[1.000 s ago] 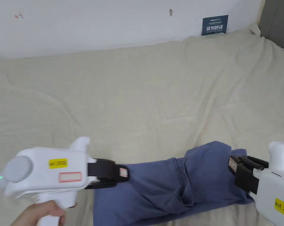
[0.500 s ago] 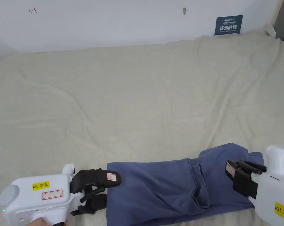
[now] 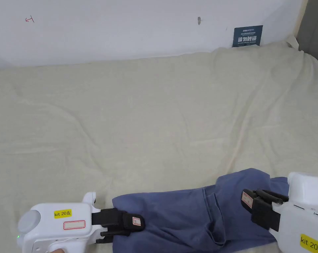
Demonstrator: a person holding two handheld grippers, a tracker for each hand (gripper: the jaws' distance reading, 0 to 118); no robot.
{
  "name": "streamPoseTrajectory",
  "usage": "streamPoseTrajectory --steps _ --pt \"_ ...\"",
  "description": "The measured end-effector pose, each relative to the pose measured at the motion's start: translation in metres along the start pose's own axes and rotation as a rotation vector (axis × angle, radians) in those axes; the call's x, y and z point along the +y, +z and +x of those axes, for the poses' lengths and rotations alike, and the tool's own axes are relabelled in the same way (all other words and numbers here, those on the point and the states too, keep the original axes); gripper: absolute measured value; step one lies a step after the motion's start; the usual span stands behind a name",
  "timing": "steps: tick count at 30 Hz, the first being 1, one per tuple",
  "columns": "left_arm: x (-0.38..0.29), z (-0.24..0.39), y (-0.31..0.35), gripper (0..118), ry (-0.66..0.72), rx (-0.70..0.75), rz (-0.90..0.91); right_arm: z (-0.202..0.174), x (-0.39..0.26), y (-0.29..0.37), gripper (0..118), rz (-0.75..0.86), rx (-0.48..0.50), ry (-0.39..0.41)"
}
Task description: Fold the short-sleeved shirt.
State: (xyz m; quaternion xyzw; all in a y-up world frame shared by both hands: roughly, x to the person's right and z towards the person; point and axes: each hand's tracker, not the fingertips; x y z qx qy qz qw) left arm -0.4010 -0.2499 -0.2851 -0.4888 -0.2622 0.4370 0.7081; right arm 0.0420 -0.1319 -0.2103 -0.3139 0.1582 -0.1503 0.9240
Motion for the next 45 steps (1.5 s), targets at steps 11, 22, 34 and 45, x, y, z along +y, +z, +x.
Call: streamPoseTrajectory --steps 11,22,34,45 --pt "0.0 0.001 0.102 11 -0.06 0.208 0.084 -0.008 0.002 0.016 0 0.133 -0.029 0.057" --pt "-0.013 0.061 0.139 11 -0.063 0.344 0.204 -0.025 -0.002 0.025 0 0.262 -0.069 0.16" --pt "-0.02 0.175 0.013 11 -0.239 0.329 0.01 -0.012 -0.007 0.026 0 0.287 -0.098 0.15" --pt "-0.007 0.205 -0.122 13 -0.313 0.334 -0.186 0.019 -0.01 0.038 0 0.272 -0.116 0.08"
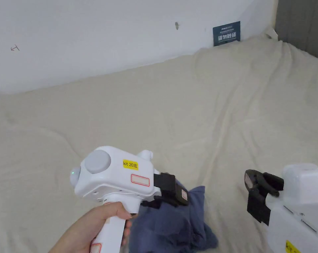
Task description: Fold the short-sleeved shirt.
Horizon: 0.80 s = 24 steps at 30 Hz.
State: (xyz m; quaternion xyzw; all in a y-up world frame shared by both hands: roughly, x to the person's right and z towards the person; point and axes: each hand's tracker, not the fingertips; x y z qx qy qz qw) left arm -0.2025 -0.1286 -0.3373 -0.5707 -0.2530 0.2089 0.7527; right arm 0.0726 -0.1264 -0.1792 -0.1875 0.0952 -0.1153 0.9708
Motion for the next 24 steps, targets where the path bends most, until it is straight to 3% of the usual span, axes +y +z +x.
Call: streamPoseTrajectory --steps 1,2,3,4,5,8,12,14,15,17,18,21,24 --pt "0.002 0.003 -0.004 20 -0.034 -0.007 -0.005 0.002 0.0 0.0 0 -0.004 -0.004 -0.005" --pt "0.003 0.004 -0.007 36 -0.051 -0.02 -0.014 0.004 -0.001 -0.001 0 -0.007 -0.014 -0.009" --pt "0.003 0.005 -0.007 60 -0.026 -0.046 -0.01 0.005 0.0 -0.002 0 -0.012 -0.03 -0.011" --pt "0.0 0.011 -0.006 94 -0.014 -0.08 -0.009 0.007 0.0 -0.002 0 -0.012 -0.034 -0.015" --pt "-0.001 0.014 -0.001 110 -0.011 -0.095 -0.005 0.009 0.002 -0.002 0 -0.011 -0.035 -0.02" --pt "0.0 0.018 0.027 114 -0.048 -0.154 0.073 0.01 0.005 -0.001 0 -0.009 -0.023 -0.03" --pt "0.001 0.005 0.059 114 -0.053 -0.083 0.168 0.006 0.005 -0.003 0 -0.011 -0.021 -0.012" --pt "-0.002 -0.011 0.064 111 -0.011 -0.04 0.185 0.004 0.004 -0.003 0 -0.015 -0.006 -0.014" --pt "-0.006 -0.018 0.064 100 0.002 -0.038 0.181 0.003 0.003 -0.003 0 -0.018 0.0 -0.015" --pt "-0.014 -0.029 0.058 39 0.007 -0.039 0.178 0.0 0.001 -0.005 0 -0.024 0.004 -0.009" --pt "-0.018 -0.034 0.05 15 0.011 -0.043 0.18 -0.001 0.0 -0.006 0 -0.03 0.004 -0.003" --pt "-0.024 -0.044 0.018 4 0.047 -0.078 0.119 -0.001 -0.002 -0.009 0 -0.049 0.004 -0.005" --pt "-0.028 -0.038 -0.003 4 0.023 -0.127 0.133 0.0 -0.002 -0.01 0 -0.058 0.001 -0.003"
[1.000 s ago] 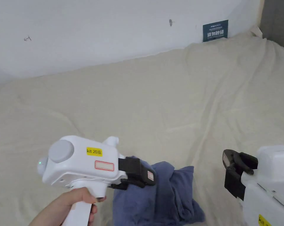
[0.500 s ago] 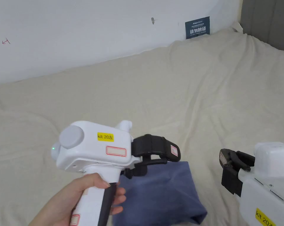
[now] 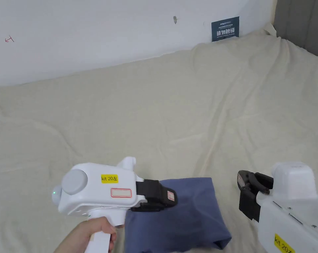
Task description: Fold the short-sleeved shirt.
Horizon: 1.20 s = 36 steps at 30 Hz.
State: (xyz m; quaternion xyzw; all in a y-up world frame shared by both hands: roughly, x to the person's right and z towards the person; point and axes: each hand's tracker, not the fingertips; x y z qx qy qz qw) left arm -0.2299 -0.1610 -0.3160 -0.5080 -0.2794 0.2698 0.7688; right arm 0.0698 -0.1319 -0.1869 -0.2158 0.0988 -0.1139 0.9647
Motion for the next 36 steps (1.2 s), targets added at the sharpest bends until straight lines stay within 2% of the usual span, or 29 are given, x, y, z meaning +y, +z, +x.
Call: streamPoseTrajectory --steps 2,6,10,13,18,22,25,28,31,36 --pt "0.002 0.0 -0.019 4 0.053 -0.047 -0.038 0.001 -0.001 0.0 0 -0.006 -0.005 0.004" --pt "0.0 0.005 -0.054 3 -0.006 0.088 -0.105 0.005 -0.002 0.002 0 -0.015 -0.015 0.001" --pt "0.001 0.018 -0.071 2 -0.016 0.035 -0.107 0.007 -0.003 0.003 0 -0.028 -0.028 0.011" --pt "-0.001 0.033 -0.085 2 -0.075 0.074 -0.144 0.007 -0.004 0.002 0 -0.036 -0.031 0.01" --pt "-0.001 0.043 -0.093 2 -0.106 0.006 -0.167 -0.003 -0.003 0.0 0 -0.035 -0.016 0.034" --pt "-0.013 0.044 -0.049 2 -0.122 -0.009 -0.101 -0.016 -0.003 0.001 0 -0.017 -0.01 0.081" --pt "-0.021 0.023 0.008 2 -0.066 -0.007 0.014 -0.026 -0.006 -0.001 0 0.006 -0.004 0.104" --pt "-0.025 -0.014 0.065 2 0.007 0.054 0.123 -0.044 -0.012 -0.01 0 0.03 -0.017 0.196" --pt "-0.034 -0.044 0.103 2 0.044 0.132 0.161 -0.058 -0.024 -0.027 0 0.04 0.02 0.194" --pt "-0.05 -0.078 0.118 5 0.121 0.14 0.162 -0.069 -0.055 -0.066 0 -0.096 0.043 0.214"
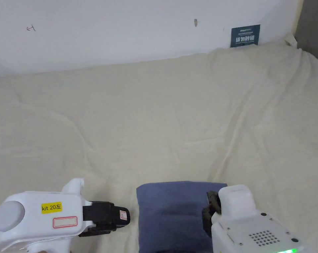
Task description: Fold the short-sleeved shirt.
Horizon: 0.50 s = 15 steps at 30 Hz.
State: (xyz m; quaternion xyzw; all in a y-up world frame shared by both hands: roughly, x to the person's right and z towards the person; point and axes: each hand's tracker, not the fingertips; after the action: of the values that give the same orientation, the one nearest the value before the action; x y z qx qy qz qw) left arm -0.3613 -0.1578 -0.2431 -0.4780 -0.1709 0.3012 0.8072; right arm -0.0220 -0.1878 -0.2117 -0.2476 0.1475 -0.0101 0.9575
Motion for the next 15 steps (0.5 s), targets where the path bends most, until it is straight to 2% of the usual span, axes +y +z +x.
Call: streamPoseTrajectory --steps 1,2,4,5,10,12,15 --pt "-0.002 -0.005 -0.002 20 0.007 -0.013 -0.014 -0.003 -0.005 -0.005 0 0.0 -0.013 0.002" --pt "-0.004 -0.007 -0.006 40 0.03 -0.044 -0.028 -0.004 -0.009 -0.011 0 -0.021 -0.019 0.012" --pt "-0.005 -0.009 -0.021 96 0.062 -0.093 -0.063 -0.005 -0.017 -0.02 0 -0.044 -0.029 0.027" --pt "-0.005 -0.01 -0.028 109 0.088 -0.127 -0.073 -0.003 -0.02 -0.024 0 -0.053 -0.025 0.02" --pt "0.005 -0.016 -0.067 111 0.205 -0.305 -0.087 0.0 -0.03 -0.026 0 -0.041 -0.069 0.014" --pt "0.011 -0.021 -0.091 111 0.29 -0.325 -0.107 0.004 -0.032 -0.027 0 -0.051 -0.06 -0.009" --pt "0.015 -0.015 -0.117 110 0.3 -0.452 -0.121 0.004 -0.033 -0.027 0 -0.047 -0.067 -0.026"
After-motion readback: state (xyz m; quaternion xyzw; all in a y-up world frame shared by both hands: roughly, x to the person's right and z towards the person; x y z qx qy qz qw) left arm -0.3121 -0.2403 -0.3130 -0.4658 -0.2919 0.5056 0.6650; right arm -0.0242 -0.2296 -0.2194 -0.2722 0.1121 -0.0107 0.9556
